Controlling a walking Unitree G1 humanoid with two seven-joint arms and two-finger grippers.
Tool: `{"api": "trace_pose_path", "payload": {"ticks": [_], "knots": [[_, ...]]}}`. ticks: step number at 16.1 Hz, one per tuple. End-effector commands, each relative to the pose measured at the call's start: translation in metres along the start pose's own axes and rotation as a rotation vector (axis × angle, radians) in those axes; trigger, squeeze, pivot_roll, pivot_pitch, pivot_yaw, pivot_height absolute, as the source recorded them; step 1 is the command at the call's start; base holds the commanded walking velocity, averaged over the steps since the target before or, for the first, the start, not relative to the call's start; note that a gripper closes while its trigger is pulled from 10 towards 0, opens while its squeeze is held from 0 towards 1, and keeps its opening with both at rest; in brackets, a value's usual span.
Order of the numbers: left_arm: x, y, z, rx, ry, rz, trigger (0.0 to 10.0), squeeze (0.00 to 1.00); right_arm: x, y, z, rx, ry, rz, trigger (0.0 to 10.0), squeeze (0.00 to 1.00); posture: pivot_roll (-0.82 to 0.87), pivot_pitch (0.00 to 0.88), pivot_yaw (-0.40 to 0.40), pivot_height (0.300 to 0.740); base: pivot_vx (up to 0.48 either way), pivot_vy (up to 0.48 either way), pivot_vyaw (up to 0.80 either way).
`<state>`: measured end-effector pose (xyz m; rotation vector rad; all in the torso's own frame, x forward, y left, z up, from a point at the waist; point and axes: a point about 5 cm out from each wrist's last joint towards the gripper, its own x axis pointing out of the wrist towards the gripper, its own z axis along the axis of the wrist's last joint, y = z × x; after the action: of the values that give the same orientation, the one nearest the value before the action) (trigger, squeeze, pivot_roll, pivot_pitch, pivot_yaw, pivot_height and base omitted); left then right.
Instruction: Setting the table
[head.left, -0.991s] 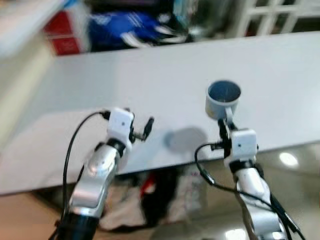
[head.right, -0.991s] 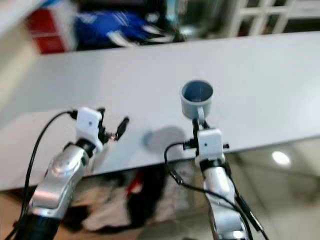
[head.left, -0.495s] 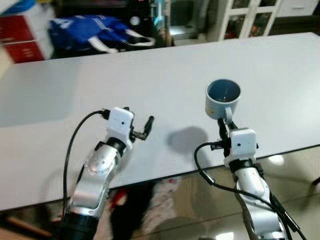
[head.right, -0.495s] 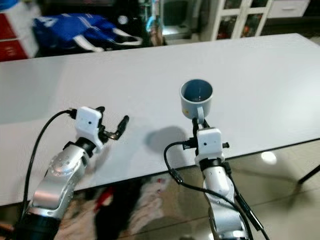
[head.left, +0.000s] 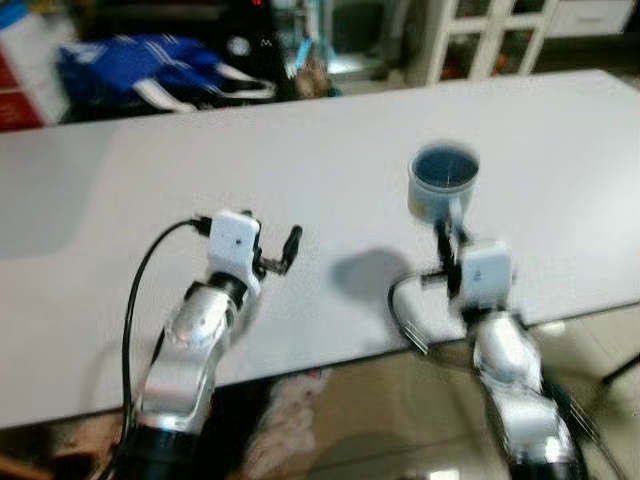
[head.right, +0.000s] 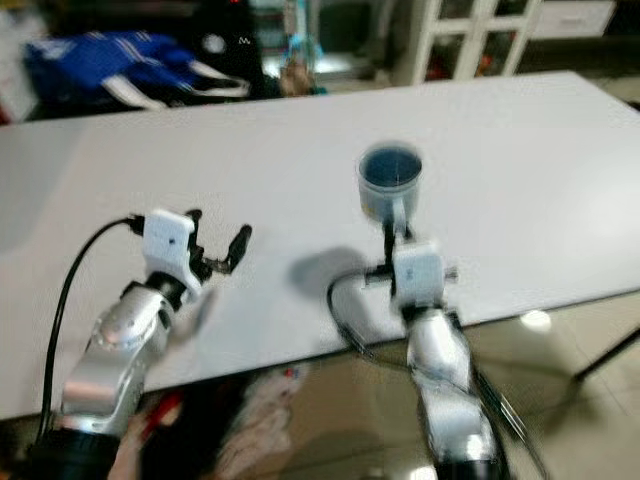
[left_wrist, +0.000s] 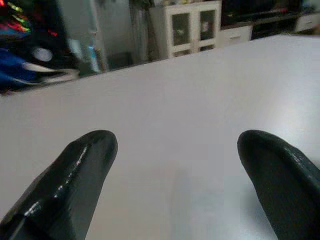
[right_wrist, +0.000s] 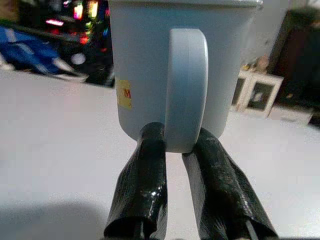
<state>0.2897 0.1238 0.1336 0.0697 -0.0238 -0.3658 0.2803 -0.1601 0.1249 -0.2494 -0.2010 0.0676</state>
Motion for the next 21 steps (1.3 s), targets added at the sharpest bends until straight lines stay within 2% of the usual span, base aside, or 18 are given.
{"api": "trace_pose_path", "payload": {"ticks": [1,4,7,9,11,14,17,21], "knots": [[-0.004,-0.007,0.005,0.011,0.003,-0.090,10.0,0.00,0.007,-0.008,-0.003,0.018,0.017,-0.012,0.0,0.00,0.00,0.000,0.040,0.727,0.000,0.000,0.00],[-0.036,-0.005,0.006,0.069,0.090,-0.317,10.0,0.00,0.035,-0.020,-0.011,0.025,0.053,0.005,0.0,0.00,0.06,0.011,0.032,0.727,0.000,0.000,0.00],[-0.035,0.002,0.024,0.024,0.101,-0.355,10.0,0.00,0.055,-0.023,-0.019,0.053,0.094,0.018,0.0,0.00,0.09,0.014,0.033,0.727,0.000,0.000,0.00],[-0.032,-0.001,0.047,-0.032,0.065,-0.363,10.0,0.00,0.072,-0.023,-0.024,0.113,0.156,0.011,0.0,0.00,0.14,0.030,0.025,0.727,0.000,0.000,0.00],[-0.033,0.000,0.051,0.005,0.054,-0.332,10.0,0.00,0.082,-0.017,-0.021,0.105,0.157,0.040,0.0,0.00,0.16,0.046,0.020,0.727,0.000,0.000,0.00],[-0.037,0.000,0.052,0.023,0.043,-0.275,10.0,0.00,0.087,-0.012,-0.020,0.098,0.154,0.058,0.0,0.00,0.17,0.063,0.012,0.727,0.000,0.000,0.00],[-0.040,-0.005,0.051,-0.017,0.048,-0.255,10.0,0.00,0.090,-0.010,-0.021,0.098,0.157,0.062,0.0,0.00,0.18,0.071,0.009,0.727,0.395,0.000,0.00],[-0.044,-0.019,0.053,-0.016,0.059,-0.340,10.0,0.00,0.089,-0.010,-0.027,0.088,0.196,0.062,0.0,0.00,0.17,0.079,0.013,0.727,0.455,0.000,0.00]]}}
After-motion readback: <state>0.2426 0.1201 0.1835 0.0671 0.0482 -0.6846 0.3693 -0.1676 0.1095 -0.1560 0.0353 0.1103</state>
